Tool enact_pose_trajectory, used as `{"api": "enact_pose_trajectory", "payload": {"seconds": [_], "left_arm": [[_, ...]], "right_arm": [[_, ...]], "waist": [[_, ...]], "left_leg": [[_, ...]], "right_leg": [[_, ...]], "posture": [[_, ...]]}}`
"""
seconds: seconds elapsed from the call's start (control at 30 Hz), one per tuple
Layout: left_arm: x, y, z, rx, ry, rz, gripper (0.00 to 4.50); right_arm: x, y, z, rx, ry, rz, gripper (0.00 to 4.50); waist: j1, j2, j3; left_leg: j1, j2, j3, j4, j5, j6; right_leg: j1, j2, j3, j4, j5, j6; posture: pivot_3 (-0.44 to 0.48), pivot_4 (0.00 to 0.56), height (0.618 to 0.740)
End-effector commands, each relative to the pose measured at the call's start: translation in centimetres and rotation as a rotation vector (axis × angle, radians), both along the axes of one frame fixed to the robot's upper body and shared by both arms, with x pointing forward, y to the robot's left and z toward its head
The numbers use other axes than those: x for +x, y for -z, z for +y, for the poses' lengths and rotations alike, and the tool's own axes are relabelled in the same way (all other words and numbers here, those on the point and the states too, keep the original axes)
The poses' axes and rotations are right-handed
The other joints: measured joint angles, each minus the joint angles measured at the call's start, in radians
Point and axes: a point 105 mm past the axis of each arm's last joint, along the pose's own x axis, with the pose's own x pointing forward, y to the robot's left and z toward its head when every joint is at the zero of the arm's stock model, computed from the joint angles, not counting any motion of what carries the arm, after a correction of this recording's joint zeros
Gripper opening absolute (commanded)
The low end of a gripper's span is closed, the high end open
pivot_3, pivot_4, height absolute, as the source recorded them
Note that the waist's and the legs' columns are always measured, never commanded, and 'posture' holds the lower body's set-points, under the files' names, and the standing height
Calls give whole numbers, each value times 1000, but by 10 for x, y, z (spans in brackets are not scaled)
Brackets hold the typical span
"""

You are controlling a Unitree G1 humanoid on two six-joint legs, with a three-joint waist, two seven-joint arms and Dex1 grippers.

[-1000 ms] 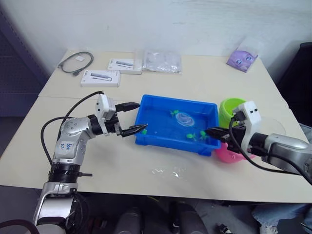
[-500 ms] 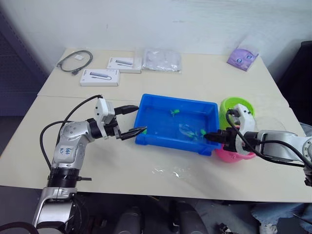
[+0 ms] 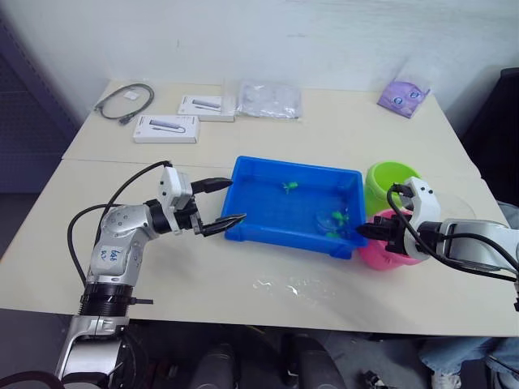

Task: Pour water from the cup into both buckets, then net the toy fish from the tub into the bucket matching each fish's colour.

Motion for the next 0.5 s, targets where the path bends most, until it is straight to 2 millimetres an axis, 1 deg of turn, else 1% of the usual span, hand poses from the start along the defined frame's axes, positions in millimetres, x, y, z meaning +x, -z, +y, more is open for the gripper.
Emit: {"api": "enact_pose_trajectory", "payload": {"seconds": [0.03, 0.1, 0.27, 0.37, 0.5], "left_arm": [[-3, -9, -4, -18, 19, -44, 4489], [-2, -9, -5, -20, 21, -45, 4489], [-1, -9, -5, -22, 18, -48, 4489], [-1, -9, -5, -21, 14, -48, 4489], [0, -8, -3, -21, 9, -49, 4489]], "right_arm": [[2, -14, 0, -3, 10, -47, 0], [2, -15, 4, -23, -3, -49, 0], [5, -26, 6, -178, -52, -122, 0], [2, -30, 13, -391, -196, -264, 0], [-3, -30, 15, -515, -321, -376, 0]], "waist": [[0, 0, 0], [-1, 0, 0], [-1, 0, 0], [0, 1, 0], [4, 1, 0]], "left_leg": [[0, 0, 0, 0, 0, 0], [0, 0, 0, 0, 0, 0], [0, 0, 0, 0, 0, 0], [-1, 0, 0, 0, 0, 0], [-4, 0, 0, -1, 0, 1]], "right_leg": [[0, 0, 0, 0, 0, 0], [0, 0, 0, 0, 0, 0], [-1, 0, 0, 0, 0, 0], [-2, 0, 0, 0, 0, 0], [-4, 0, 0, -1, 0, 0]], "posture": [[0, 150, 740], [0, 150, 740], [0, 150, 740], [0, 150, 740], [0, 150, 740]]}}
